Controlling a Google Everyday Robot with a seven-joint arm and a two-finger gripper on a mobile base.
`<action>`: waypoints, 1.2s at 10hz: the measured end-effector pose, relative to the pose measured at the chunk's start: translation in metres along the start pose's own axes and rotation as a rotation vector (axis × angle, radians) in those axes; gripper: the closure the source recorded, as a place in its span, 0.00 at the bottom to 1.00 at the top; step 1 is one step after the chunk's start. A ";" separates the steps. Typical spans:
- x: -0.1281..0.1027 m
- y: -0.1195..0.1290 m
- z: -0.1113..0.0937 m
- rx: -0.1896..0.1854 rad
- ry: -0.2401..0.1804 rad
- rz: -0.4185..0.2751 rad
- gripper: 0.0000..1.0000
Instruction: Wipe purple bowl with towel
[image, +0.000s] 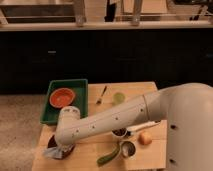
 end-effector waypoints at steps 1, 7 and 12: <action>0.009 -0.001 -0.003 0.005 0.006 0.016 0.99; 0.045 -0.051 0.008 -0.008 -0.016 -0.014 0.99; 0.005 -0.079 0.030 -0.045 -0.058 -0.145 0.99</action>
